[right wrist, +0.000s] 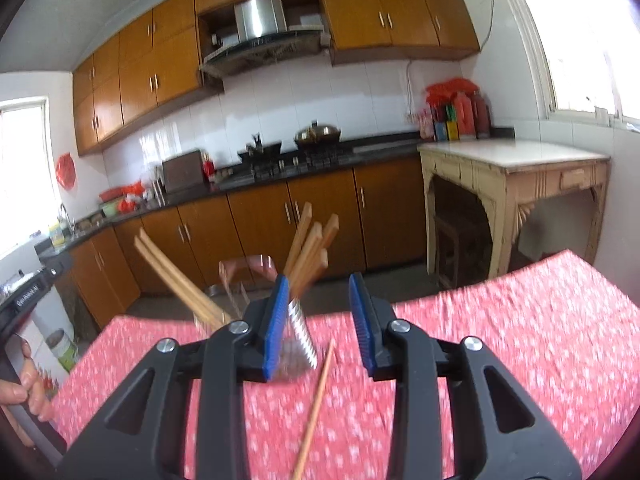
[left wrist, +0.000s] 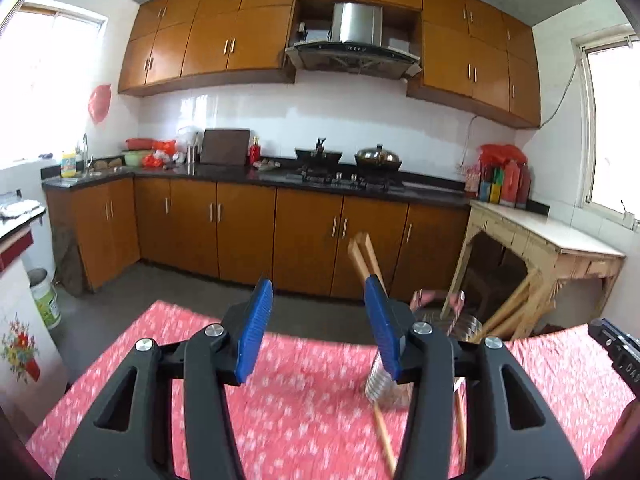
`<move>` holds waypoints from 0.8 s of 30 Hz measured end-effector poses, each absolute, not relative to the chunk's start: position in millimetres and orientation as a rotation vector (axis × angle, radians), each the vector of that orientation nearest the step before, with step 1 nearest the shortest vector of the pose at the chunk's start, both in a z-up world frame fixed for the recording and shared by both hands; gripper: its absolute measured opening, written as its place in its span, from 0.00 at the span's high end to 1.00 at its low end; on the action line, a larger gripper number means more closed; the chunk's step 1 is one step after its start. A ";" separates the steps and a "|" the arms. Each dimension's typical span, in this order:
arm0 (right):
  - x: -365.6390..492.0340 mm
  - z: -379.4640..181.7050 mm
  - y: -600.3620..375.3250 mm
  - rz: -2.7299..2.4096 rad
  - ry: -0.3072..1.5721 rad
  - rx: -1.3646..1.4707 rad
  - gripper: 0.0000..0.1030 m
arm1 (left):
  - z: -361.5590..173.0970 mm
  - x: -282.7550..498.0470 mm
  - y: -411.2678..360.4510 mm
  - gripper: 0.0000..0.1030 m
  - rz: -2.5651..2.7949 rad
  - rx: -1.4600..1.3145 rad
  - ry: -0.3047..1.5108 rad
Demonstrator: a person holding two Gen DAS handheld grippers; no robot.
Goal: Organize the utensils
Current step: 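Move both open tools back toward the remaining chopsticks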
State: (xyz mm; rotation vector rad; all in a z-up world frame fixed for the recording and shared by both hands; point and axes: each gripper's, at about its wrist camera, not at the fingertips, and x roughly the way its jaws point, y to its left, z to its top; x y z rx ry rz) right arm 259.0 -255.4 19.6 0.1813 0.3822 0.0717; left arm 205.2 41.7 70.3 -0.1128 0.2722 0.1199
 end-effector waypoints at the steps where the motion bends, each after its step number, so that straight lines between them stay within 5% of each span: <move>1: 255.1 10.7 -253.5 0.073 0.405 0.179 0.69 | 61.9 198.1 42.3 0.51 0.118 -0.114 0.286; 10: 230.5 -92.5 -213.9 0.145 0.680 0.146 0.69 | -8.2 156.5 29.2 0.47 0.079 -0.100 0.419; 20: 244.6 -134.1 -188.5 0.128 0.838 0.084 0.69 | -54.7 147.8 20.2 0.46 0.041 -0.087 0.533; 24: 250.7 -141.1 -191.2 0.094 0.871 0.066 0.91 | -58.5 149.6 17.4 0.44 0.023 -0.094 0.557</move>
